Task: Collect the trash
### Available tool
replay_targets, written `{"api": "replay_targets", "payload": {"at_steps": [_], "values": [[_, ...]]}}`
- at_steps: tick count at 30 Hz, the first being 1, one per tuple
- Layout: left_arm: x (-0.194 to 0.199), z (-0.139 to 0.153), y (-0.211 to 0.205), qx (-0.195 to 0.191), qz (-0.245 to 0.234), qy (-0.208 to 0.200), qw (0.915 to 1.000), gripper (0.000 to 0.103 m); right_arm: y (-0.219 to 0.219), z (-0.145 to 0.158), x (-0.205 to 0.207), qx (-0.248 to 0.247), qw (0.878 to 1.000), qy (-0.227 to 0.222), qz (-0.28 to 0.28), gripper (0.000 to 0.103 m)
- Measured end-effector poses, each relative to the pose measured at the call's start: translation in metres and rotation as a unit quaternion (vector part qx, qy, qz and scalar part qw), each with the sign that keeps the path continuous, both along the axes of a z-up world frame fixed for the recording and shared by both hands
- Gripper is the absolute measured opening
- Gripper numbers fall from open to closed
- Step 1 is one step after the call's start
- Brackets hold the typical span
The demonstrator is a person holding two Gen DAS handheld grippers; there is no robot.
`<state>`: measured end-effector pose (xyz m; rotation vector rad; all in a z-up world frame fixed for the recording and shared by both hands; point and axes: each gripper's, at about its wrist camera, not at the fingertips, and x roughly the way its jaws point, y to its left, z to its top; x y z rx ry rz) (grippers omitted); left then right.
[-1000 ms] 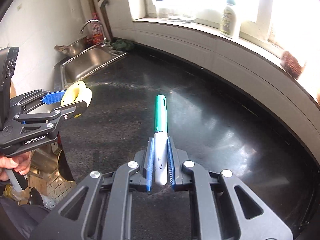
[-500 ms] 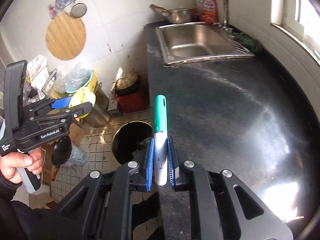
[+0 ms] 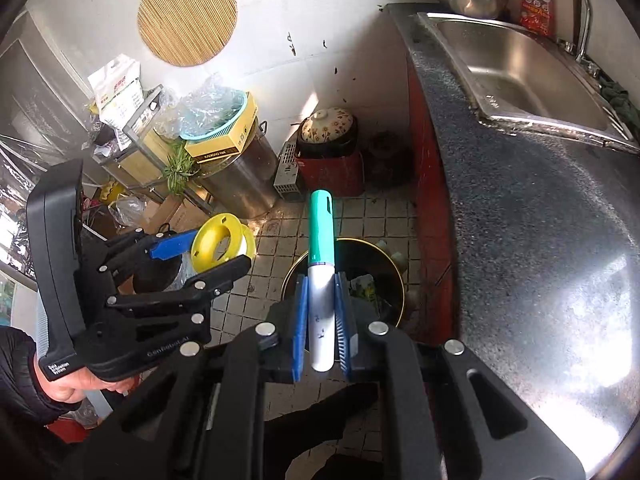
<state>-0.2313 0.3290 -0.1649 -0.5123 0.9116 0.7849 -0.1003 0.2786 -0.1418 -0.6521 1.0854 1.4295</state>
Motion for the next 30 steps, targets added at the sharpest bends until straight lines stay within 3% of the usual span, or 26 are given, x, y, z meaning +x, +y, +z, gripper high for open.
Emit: {"api": "replay_targets", "payload": {"at_steps": [7, 16, 17, 18, 19, 30], "values": [[-0.003, -0.055, 0.035, -0.059, 0.012, -0.009, 0.9981, 0.054, 0.033, -0.059, 0.004, -0.058, 0.998, 0.026, -0.02, 0.014], [-0.004, -0.08, 0.046, -0.08, -0.005, -0.005, 0.9968, 0.055, 0.052, -0.075, 0.005, -0.071, 0.997, 0.034, -0.021, 0.016], [-0.004, -0.081, 0.048, -0.083, -0.006, -0.001, 0.9965, 0.063, 0.053, -0.075, 0.006, -0.076, 0.996, 0.036, -0.021, 0.031], [-0.004, -0.083, 0.048, -0.084, -0.002, 0.008, 0.9965, 0.084, 0.052, -0.074, 0.007, -0.075, 0.996, 0.038, -0.023, 0.047], [-0.005, -0.083, 0.048, -0.078, 0.002, 0.014, 0.9968, 0.091, 0.051, -0.07, 0.009, -0.064, 0.997, 0.04, -0.029, 0.075], [-0.01, -0.057, 0.043, -0.062, -0.013, 0.012, 0.9979, 0.091, 0.024, -0.026, 0.02, -0.029, 0.997, 0.041, -0.055, 0.082]]}}
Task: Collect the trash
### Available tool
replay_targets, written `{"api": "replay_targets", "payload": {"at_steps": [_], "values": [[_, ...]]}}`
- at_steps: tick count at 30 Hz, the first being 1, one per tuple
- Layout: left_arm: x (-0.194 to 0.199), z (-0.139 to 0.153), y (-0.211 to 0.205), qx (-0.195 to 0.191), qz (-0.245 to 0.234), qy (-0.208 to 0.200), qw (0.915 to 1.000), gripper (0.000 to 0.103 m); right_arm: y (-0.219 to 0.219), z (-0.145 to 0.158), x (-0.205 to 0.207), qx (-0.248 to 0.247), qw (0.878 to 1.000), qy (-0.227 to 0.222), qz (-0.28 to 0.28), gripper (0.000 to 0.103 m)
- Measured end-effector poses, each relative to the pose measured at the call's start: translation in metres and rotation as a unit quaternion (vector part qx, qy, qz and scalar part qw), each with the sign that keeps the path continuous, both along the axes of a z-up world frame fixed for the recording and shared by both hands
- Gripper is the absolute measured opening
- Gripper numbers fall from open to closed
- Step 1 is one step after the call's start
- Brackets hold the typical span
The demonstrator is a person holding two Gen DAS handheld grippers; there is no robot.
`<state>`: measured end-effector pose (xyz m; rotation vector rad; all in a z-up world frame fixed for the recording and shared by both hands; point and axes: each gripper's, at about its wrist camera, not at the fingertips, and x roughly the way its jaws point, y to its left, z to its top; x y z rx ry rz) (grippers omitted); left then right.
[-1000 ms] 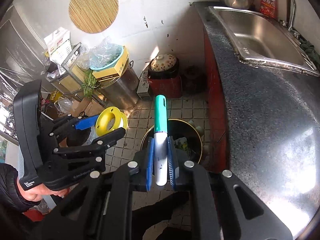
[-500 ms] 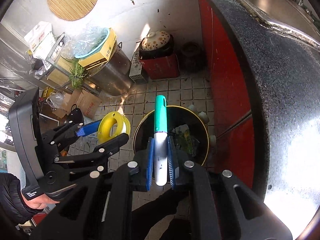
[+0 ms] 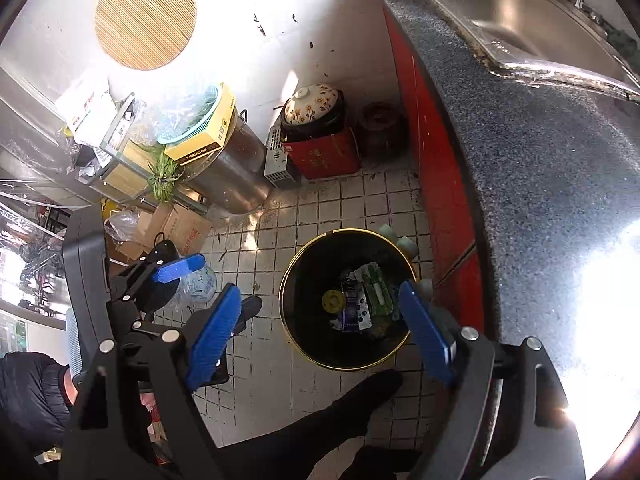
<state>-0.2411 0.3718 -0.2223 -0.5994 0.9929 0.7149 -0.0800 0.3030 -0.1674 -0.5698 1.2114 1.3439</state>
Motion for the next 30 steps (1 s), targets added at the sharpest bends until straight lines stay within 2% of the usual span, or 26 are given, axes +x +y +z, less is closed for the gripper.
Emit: {"api": "replay_targets", "payload": {"at_steps": [4, 6, 8, 11, 14, 17, 20, 23, 27, 30], "values": [[0.015, 0.029, -0.007, 0.023, -0.013, 0.013, 0.9996, 0.091, -0.031, 0.032, 0.009, 0.015, 1.0, -0.011, -0.023, 0.087], [0.029, 0.051, -0.015, 0.045, -0.023, 0.031, 0.9982, 0.095, -0.059, 0.055, 0.02, 0.034, 0.998, -0.016, -0.053, 0.087], [0.049, 0.076, -0.027, 0.061, -0.042, 0.031, 0.9968, 0.096, -0.093, 0.078, 0.033, 0.054, 0.994, -0.033, -0.089, 0.093], [0.092, 0.113, -0.055, 0.05, -0.095, -0.006, 0.9942, 0.096, -0.158, 0.113, 0.055, 0.073, 0.981, -0.078, -0.161, 0.096], [0.14, 0.141, -0.092, 0.039, -0.158, -0.033, 0.986, 0.096, -0.225, 0.137, 0.075, 0.067, 0.961, -0.126, -0.237, 0.096], [0.194, 0.165, -0.143, 0.04, -0.226, -0.047, 0.9722, 0.096, -0.301, 0.16, 0.096, 0.053, 0.926, -0.155, -0.341, 0.096], [0.239, 0.18, -0.194, 0.037, -0.286, -0.062, 0.9556, 0.096, -0.38, 0.178, 0.107, 0.037, 0.879, -0.171, -0.443, 0.096], [0.273, 0.196, -0.246, 0.021, -0.347, -0.074, 0.9348, 0.096, -0.446, 0.193, 0.107, 0.014, 0.829, -0.191, -0.525, 0.096], [0.297, 0.207, -0.314, 0.021, -0.419, -0.059, 0.9058, 0.096, -0.517, 0.202, 0.094, -0.004, 0.77, -0.202, -0.605, 0.096], [0.305, 0.211, -0.352, 0.03, -0.452, -0.046, 0.8903, 0.096, -0.553, 0.203, 0.088, -0.014, 0.739, -0.196, -0.644, 0.096]]}}
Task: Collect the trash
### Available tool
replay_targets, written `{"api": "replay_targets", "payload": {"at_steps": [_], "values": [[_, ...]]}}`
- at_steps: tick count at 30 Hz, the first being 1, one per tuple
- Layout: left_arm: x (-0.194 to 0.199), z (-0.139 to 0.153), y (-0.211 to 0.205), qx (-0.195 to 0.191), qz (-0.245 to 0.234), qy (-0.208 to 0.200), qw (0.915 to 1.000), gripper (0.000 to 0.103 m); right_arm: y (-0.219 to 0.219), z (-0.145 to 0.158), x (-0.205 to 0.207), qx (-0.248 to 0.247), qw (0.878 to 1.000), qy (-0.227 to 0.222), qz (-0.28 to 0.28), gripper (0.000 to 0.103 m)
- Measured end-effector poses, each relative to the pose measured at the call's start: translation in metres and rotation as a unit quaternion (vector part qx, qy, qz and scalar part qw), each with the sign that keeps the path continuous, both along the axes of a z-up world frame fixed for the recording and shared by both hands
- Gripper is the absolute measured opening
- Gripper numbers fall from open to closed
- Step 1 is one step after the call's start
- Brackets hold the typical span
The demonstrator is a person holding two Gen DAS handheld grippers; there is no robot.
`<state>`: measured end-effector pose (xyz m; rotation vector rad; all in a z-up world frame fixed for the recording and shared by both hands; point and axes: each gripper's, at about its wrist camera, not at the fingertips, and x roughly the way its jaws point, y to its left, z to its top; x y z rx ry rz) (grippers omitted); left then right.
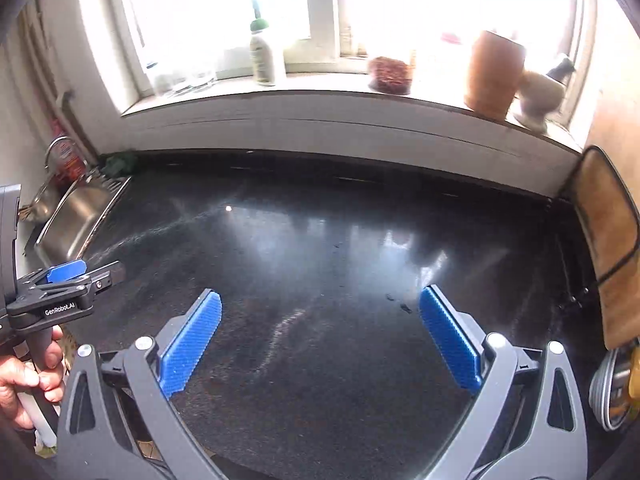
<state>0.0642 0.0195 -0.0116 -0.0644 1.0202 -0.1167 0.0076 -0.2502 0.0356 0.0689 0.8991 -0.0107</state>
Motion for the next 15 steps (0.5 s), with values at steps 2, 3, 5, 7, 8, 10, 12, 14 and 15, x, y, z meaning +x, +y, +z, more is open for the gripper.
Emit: {"api": "replay_targets", "payload": {"at_steps": [2, 3, 5, 7, 8, 10, 12, 14, 15], "values": [[0.002, 0.002, -0.019, 0.001, -0.017, 0.0, 0.9999, 0.096, -0.019, 0.0, -0.006, 0.002, 1.0, 0.003, -0.023, 0.096], [0.0, 0.003, -0.025, 0.006, -0.023, 0.0, 0.9997, 0.096, -0.022, 0.0, -0.006, 0.001, 1.0, 0.007, -0.029, 0.096], [-0.001, 0.004, -0.038, 0.013, -0.034, -0.003, 0.9993, 0.096, -0.037, -0.001, -0.01, 0.007, 0.999, 0.008, -0.037, 0.096], [0.0, 0.004, -0.05, 0.024, -0.047, -0.003, 0.9986, 0.096, -0.042, -0.002, -0.012, 0.01, 0.999, 0.013, -0.041, 0.096], [-0.001, 0.003, -0.056, 0.031, -0.053, -0.004, 0.9981, 0.096, -0.042, -0.003, -0.011, 0.01, 0.999, 0.014, -0.042, 0.096], [-0.001, 0.003, -0.064, 0.038, -0.061, -0.004, 0.9974, 0.096, -0.042, -0.003, -0.013, 0.016, 0.999, 0.017, -0.04, 0.096], [-0.002, 0.004, -0.069, 0.039, -0.064, -0.006, 0.9972, 0.096, -0.043, -0.003, -0.012, 0.017, 0.999, 0.019, -0.038, 0.096], [-0.003, 0.005, -0.072, 0.041, -0.067, -0.009, 0.9969, 0.096, -0.042, -0.002, -0.01, 0.017, 0.999, 0.019, -0.036, 0.096], [-0.002, 0.006, -0.074, 0.042, -0.066, -0.01, 0.9969, 0.096, -0.042, -0.002, -0.01, 0.018, 0.999, 0.02, -0.035, 0.096]]}}
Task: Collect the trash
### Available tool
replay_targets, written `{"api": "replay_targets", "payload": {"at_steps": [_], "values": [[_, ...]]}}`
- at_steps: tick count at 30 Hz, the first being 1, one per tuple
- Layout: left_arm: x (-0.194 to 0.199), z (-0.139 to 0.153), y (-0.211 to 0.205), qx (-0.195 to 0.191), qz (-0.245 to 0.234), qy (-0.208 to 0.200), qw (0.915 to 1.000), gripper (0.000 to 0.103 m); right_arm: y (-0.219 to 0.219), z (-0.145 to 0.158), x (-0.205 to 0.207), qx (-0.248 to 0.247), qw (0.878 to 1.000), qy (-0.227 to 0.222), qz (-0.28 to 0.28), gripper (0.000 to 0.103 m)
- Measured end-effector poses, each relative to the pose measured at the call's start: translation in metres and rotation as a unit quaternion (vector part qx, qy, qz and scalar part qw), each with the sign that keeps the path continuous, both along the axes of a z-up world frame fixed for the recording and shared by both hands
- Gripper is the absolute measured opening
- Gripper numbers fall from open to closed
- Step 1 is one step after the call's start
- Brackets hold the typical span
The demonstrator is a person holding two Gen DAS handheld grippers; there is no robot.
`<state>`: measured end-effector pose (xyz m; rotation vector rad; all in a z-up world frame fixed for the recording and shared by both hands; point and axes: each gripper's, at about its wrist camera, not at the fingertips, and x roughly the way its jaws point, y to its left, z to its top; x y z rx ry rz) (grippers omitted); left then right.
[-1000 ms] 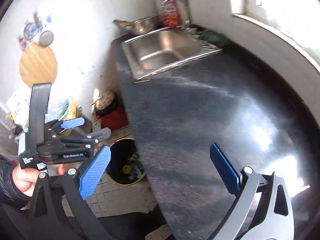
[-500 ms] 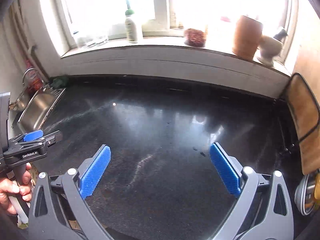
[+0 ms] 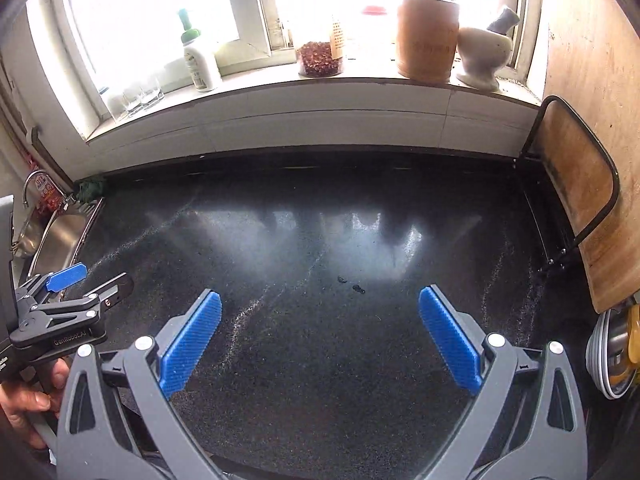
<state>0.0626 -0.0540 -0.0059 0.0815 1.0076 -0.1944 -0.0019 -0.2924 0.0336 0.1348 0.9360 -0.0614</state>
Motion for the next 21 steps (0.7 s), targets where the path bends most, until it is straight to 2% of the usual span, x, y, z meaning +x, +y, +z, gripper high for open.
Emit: {"api": "replay_targets", "payload": {"at_steps": [21], "values": [[0.0035, -0.0009, 0.0018, 0.009, 0.009, -0.002, 0.9999, 0.096, 0.0056, -0.0025, 0.006, 0.0, 1.0, 0.004, 0.013, 0.096]]}}
